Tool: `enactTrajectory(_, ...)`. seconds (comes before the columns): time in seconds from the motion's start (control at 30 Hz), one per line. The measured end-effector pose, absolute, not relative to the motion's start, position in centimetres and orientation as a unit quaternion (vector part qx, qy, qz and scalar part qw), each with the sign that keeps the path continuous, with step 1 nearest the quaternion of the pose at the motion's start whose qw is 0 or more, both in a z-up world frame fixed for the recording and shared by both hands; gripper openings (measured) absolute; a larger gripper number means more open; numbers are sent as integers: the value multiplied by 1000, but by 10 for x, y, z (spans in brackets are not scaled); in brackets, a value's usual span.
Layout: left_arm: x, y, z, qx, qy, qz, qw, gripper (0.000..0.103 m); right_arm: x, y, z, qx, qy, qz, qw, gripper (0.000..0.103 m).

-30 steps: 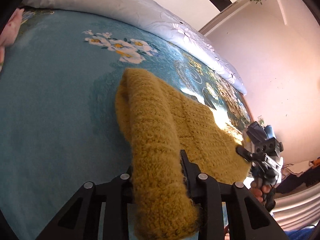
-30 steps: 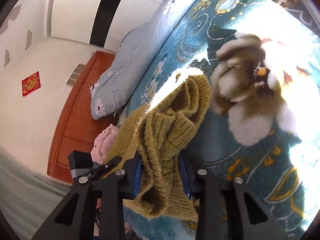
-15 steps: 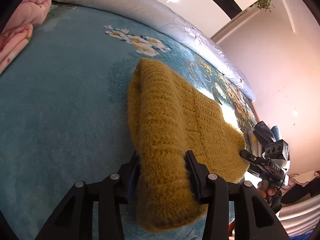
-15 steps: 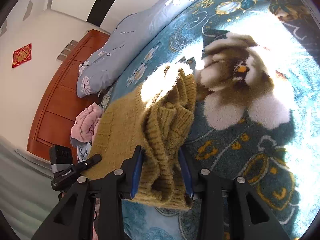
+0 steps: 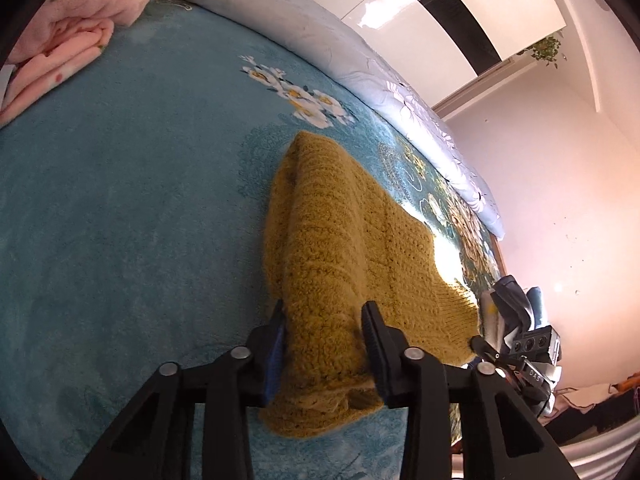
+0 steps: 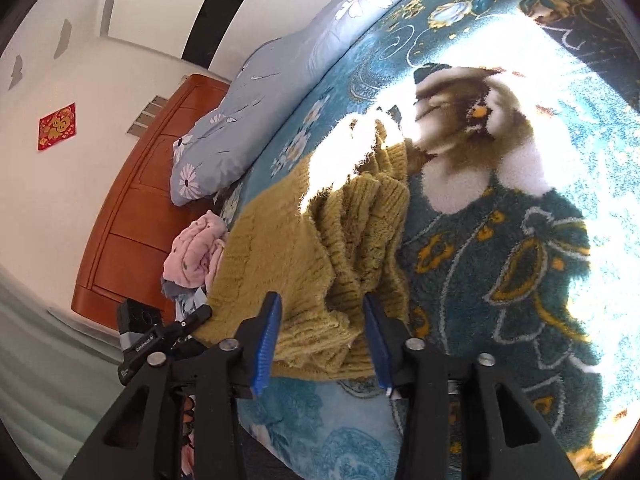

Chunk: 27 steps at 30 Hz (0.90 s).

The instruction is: Fold clothes

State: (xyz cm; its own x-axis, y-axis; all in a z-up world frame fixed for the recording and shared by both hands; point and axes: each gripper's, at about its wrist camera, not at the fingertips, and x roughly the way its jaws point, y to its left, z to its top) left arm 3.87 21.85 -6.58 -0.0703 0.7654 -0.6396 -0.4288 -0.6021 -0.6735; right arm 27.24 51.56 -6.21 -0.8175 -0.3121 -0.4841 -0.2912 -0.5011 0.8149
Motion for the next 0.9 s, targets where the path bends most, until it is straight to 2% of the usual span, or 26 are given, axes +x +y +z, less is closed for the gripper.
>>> enactTrajectory(0.1, 41, 213, -59, -533, -187, 702, 433, 23, 275, 520, -48, 288, -492, -822, 8, 14)
enactTrajectory(0.27, 52, 200, -48, -515, -245, 661, 488, 23, 301, 528, -9, 241, -457, -856, 10, 12)
enactTrajectory(0.43, 66, 201, -89, -548, -197, 672, 457, 23, 302, 522, -55, 298, -474, -829, -8, 12)
enactTrajectory(0.53, 64, 195, -110, -561, -212, 665, 445, 23, 301, 524, -90, 314, -513, -799, -10, 12)
enactTrajectory(0.7, 64, 197, -99, -548, -197, 671, 459, 28, 301, 522, -95, 311, -517, -797, -7, 13)
enactTrajectory(0.73, 64, 199, -95, -544, -190, 674, 463, 31, 301, 522, -90, 311, -509, -803, -8, 15)
enactTrajectory(0.8, 63, 201, -85, -535, -178, 679, 470, 52, 303, 522, -80, 310, -491, -814, -12, 16)
enactTrajectory(0.83, 62, 200, -78, -525, -172, 688, 471, 59, 305, 523, -76, 309, -483, -819, -17, 23)
enactTrajectory(0.87, 61, 200, -71, -516, -166, 696, 471, 75, 306, 524, -72, 308, -475, -824, -22, 31)
enactTrajectory(0.9, 60, 200, -64, -506, -159, 704, 472, 89, 308, 525, -68, 307, -466, -829, -27, 49)
